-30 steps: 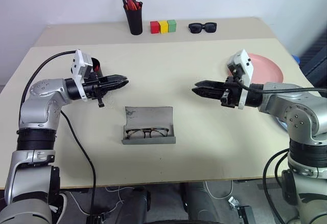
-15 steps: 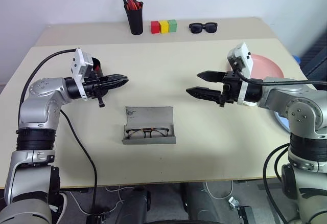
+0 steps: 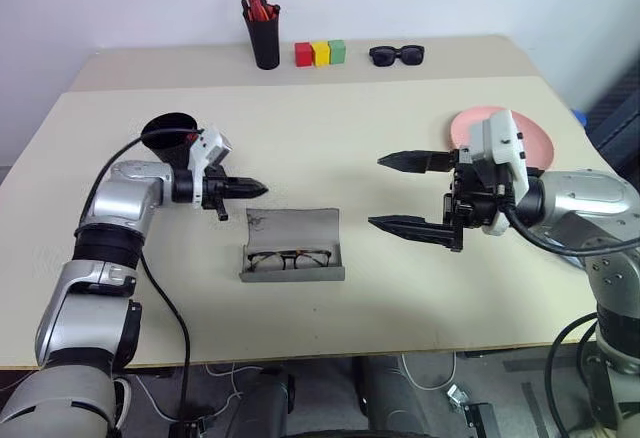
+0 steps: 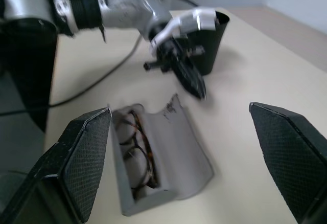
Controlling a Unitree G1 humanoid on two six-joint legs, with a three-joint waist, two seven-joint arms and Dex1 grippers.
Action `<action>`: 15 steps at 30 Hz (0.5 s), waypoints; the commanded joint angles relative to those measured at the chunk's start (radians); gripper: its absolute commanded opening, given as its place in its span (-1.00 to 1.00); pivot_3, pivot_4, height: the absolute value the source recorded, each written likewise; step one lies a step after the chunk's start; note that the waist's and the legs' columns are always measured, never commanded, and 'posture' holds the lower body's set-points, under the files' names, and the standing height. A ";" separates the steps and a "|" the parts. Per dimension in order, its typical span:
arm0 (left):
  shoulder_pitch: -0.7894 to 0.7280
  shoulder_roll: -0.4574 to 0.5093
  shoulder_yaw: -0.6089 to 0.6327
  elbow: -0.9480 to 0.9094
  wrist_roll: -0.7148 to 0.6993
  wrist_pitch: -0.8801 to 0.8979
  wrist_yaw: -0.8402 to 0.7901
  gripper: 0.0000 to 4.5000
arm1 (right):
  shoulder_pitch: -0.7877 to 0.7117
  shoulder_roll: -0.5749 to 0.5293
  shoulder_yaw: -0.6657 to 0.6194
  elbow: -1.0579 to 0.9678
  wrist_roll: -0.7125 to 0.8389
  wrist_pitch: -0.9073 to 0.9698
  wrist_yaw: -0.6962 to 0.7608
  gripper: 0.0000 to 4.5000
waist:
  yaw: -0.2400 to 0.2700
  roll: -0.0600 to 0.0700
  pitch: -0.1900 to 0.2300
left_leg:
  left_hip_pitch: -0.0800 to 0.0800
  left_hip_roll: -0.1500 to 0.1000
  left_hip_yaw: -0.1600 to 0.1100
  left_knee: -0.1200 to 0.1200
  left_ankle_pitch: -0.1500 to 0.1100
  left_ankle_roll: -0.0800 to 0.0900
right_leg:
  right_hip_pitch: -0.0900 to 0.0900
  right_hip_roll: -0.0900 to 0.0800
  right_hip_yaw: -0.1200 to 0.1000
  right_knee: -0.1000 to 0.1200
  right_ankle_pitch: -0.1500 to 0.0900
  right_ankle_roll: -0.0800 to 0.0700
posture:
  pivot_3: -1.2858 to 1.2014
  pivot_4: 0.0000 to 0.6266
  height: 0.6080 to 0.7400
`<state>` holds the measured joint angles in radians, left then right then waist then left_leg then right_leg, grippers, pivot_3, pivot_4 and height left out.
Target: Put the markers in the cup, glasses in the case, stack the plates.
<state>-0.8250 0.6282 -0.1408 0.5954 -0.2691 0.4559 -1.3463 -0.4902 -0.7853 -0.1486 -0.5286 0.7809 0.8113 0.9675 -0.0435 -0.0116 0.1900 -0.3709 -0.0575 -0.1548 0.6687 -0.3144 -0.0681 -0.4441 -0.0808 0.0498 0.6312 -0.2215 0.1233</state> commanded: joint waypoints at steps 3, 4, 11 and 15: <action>-0.032 0.022 -0.040 0.027 0.007 0.095 -0.123 -0.86 | -0.001 -0.022 -0.029 -0.021 0.034 -0.002 -0.025 0.96 | 0.001 0.000 0.000 | 0.000 0.000 0.000 0.000 0.000 0.000 | 0.000 0.000 0.000 0.000 0.000 0.000 | 0.03 -0.52 1.00; -0.030 0.029 -0.050 0.018 0.011 0.104 -0.144 -0.86 | 0.001 -0.024 -0.027 -0.023 0.034 -0.004 -0.026 0.96 | 0.001 0.000 0.000 | 0.000 0.000 0.000 0.000 0.000 0.000 | 0.000 0.000 0.000 0.000 0.000 0.000 | 0.03 -0.52 1.00; -0.030 0.053 -0.045 -0.013 0.004 0.131 -0.195 -0.86 | -0.003 -0.026 -0.011 -0.014 0.028 -0.015 -0.042 0.96 | 0.002 0.000 0.000 | 0.000 0.000 0.000 0.000 0.000 0.000 | 0.000 0.000 0.000 0.000 0.000 0.000 | 0.03 -0.52 1.00; -0.016 0.078 -0.048 -0.061 -0.017 0.178 -0.241 -0.86 | -0.007 -0.026 0.001 -0.003 0.013 -0.027 -0.042 0.96 | 0.002 0.000 0.000 | 0.000 0.000 0.000 0.000 0.000 0.000 | 0.000 0.000 0.000 0.000 0.000 0.000 | 0.03 -0.52 1.00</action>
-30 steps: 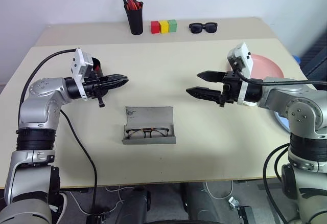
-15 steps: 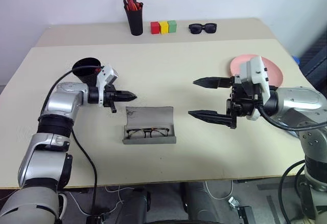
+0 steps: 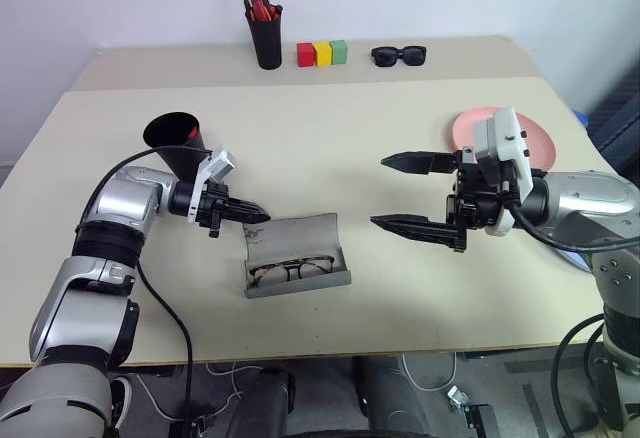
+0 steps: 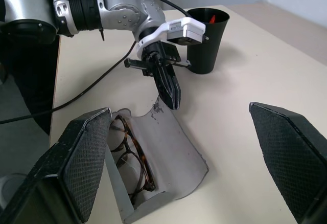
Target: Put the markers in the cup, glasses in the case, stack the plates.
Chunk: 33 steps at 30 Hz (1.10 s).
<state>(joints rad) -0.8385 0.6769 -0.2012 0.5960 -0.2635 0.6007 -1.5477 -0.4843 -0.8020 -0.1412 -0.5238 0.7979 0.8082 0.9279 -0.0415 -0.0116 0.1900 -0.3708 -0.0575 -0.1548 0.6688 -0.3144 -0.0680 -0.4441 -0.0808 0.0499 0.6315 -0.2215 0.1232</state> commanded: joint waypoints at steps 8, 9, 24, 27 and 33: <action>0.067 0.043 0.038 -0.201 -0.066 0.090 -0.018 -0.86 | -0.021 -0.011 0.008 0.001 -0.018 -0.038 -0.010 0.96 | 0.000 0.000 0.000 | 0.000 0.000 0.000 0.000 0.000 0.000 | 0.000 0.000 0.000 0.000 0.000 0.000 | 0.03 -0.52 1.00; 0.055 0.024 0.066 -0.175 -0.061 0.053 0.030 -0.86 | -0.021 -0.011 0.009 0.001 -0.020 -0.039 -0.010 0.96 | 0.000 0.000 0.000 | 0.000 0.000 0.000 0.000 0.000 0.000 | 0.000 0.000 0.000 0.000 0.000 0.000 | 0.03 -0.52 1.00; 0.079 -0.023 0.046 -0.058 0.036 -0.191 0.116 -0.86 | -0.026 -0.010 0.017 -0.003 -0.034 -0.043 -0.020 0.96 | 0.024 0.000 0.000 | 0.000 0.000 0.000 0.001 0.000 0.000 | 0.000 0.000 0.000 0.000 0.000 0.000 | 0.03 -0.52 1.00; 0.080 -0.029 0.049 -0.051 0.031 -0.187 0.099 -0.86 | -0.024 -0.010 0.018 -0.004 -0.036 -0.044 -0.021 0.96 | 0.025 0.000 0.000 | 0.000 0.000 0.000 0.001 0.000 0.000 | 0.000 0.000 0.000 0.000 0.000 0.000 | 0.03 -0.52 1.00; 0.066 0.000 0.040 -0.119 -0.004 -0.062 0.016 -0.86 | -0.016 -0.012 0.013 -0.006 -0.039 -0.042 -0.032 0.96 | 0.024 0.000 0.000 | 0.000 0.000 0.000 0.001 0.000 0.000 | 0.000 0.000 0.000 0.000 0.000 0.000 | 0.03 -0.52 1.00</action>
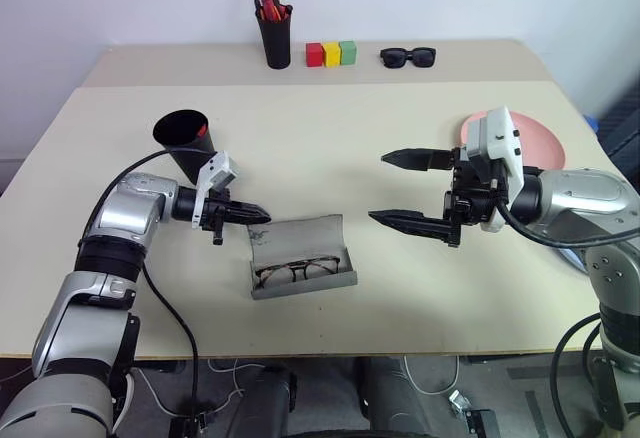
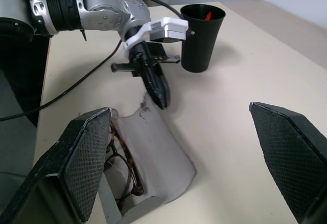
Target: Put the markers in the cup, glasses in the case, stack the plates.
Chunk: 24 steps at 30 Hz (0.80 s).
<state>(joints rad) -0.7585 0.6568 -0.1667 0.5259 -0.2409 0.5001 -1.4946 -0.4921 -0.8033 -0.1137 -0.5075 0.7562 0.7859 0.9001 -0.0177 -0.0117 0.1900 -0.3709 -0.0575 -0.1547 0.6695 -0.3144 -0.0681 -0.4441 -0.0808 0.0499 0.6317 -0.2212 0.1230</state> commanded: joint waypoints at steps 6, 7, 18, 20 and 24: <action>0.023 0.059 -0.018 -0.152 -0.050 0.129 -0.096 -0.86 | 0.000 -0.016 -0.017 -0.017 -0.006 -0.027 -0.002 0.96 | -0.002 0.000 0.000 | 0.000 0.000 0.000 0.000 0.000 0.000 | 0.000 0.000 0.000 0.000 0.000 0.000 | 0.03 -0.52 1.00; 0.030 0.064 -0.021 -0.170 -0.055 0.141 -0.100 -0.86 | 0.000 -0.016 -0.017 -0.017 -0.007 -0.028 -0.001 0.96 | -0.002 0.000 0.000 | 0.000 0.000 0.000 0.000 0.000 0.000 | 0.000 0.000 0.000 0.000 0.000 0.000 | 0.03 -0.52 1.00; 0.170 0.070 -0.036 -0.427 -0.119 0.237 -0.069 -0.86 | 0.001 -0.019 -0.010 -0.010 -0.031 -0.042 0.004 0.96 | -0.001 0.000 0.000 | 0.000 0.000 0.000 0.000 0.000 0.000 | 0.000 0.000 0.000 0.000 0.000 0.000 | 0.03 -0.52 1.00; 0.195 0.069 -0.037 -0.473 -0.136 0.259 -0.051 -0.86 | 0.005 -0.020 -0.009 -0.011 -0.038 -0.048 0.003 0.96 | 0.000 0.000 0.000 | 0.000 0.000 0.000 0.000 0.000 0.000 | 0.000 0.000 0.000 0.000 0.000 0.000 | 0.03 -0.52 1.00; 0.210 0.082 -0.038 -0.501 -0.148 0.266 -0.028 -0.86 | 0.009 -0.018 -0.009 -0.012 -0.046 -0.051 0.000 0.96 | 0.001 0.000 0.000 | 0.000 0.000 0.000 0.000 0.000 0.000 | 0.000 0.000 0.000 0.000 0.000 0.000 | 0.03 -0.52 1.00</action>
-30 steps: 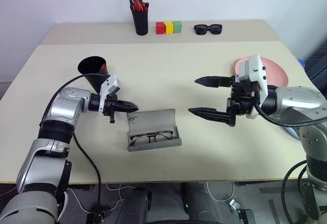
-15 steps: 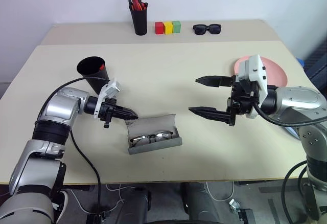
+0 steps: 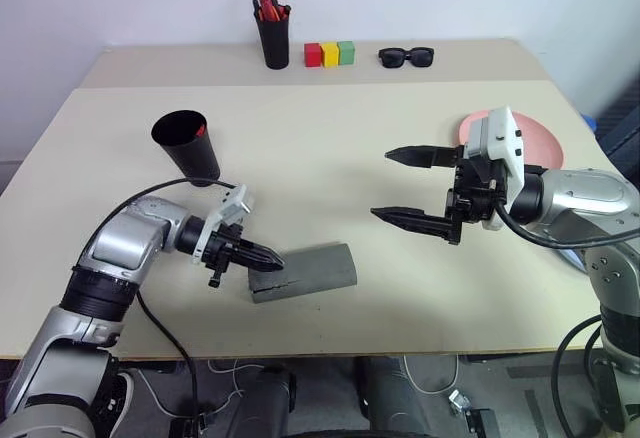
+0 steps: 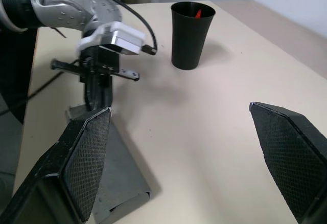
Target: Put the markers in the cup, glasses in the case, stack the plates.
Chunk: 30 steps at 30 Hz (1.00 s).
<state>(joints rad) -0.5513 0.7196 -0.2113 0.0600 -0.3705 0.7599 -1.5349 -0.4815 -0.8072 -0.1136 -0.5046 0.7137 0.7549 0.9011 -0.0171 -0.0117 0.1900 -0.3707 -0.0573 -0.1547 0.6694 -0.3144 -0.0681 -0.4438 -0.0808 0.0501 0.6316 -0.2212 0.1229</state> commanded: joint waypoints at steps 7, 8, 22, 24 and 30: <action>-0.017 -0.002 0.038 -0.005 -0.030 -0.053 0.069 -0.86 | -0.007 -0.004 -0.005 0.000 -0.026 -0.038 -0.012 0.96 | 0.001 0.000 0.000 | 0.000 0.000 0.000 0.000 0.000 0.000 | 0.000 0.000 0.000 0.000 0.000 0.000 | 0.03 -0.52 1.00; -0.032 -0.013 0.052 0.012 -0.037 -0.059 0.082 -0.86 | -0.009 0.000 -0.005 0.006 -0.030 -0.040 -0.017 0.96 | 0.002 0.000 0.000 | 0.000 0.000 0.000 0.000 0.000 0.000 | 0.000 0.000 0.000 0.000 0.000 0.000 | 0.03 -0.52 1.00; -0.286 -0.150 0.214 0.156 -0.151 -0.133 0.167 0.98 | 0.090 -0.152 -0.082 0.276 -0.311 -0.034 -0.158 1.00 | 0.003 0.000 0.000 | 0.000 0.000 0.002 0.000 0.000 0.000 | 0.000 0.000 0.000 -0.001 0.000 0.000 | 0.03 -0.52 1.00; -0.286 -0.159 0.204 0.143 -0.155 -0.139 0.159 0.98 | 0.100 -0.171 -0.113 0.295 -0.293 0.047 -0.175 1.00 | 0.001 0.000 0.000 | 0.000 0.000 0.002 0.000 0.000 0.000 | 0.000 0.000 0.001 -0.001 0.000 0.000 | 0.03 -0.52 1.00; -0.285 -0.178 0.171 0.102 -0.160 -0.157 0.116 0.98 | 0.281 -0.303 -0.207 0.240 -0.343 0.155 -0.173 1.00 | 0.004 0.000 0.000 | 0.000 0.000 0.003 0.000 0.000 0.000 | 0.000 0.000 0.001 -0.001 0.000 0.000 | 0.03 -0.52 1.00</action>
<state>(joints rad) -0.8278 0.5391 -0.0374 0.1917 -0.5176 0.6282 -1.4044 -0.2041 -1.0877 -0.2684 -0.2212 0.3819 0.9001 0.7314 -0.0126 -0.0114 0.1898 -0.3706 -0.0575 -0.1517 0.6699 -0.3144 -0.0679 -0.4437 -0.0811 0.0515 0.6310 -0.2209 0.1228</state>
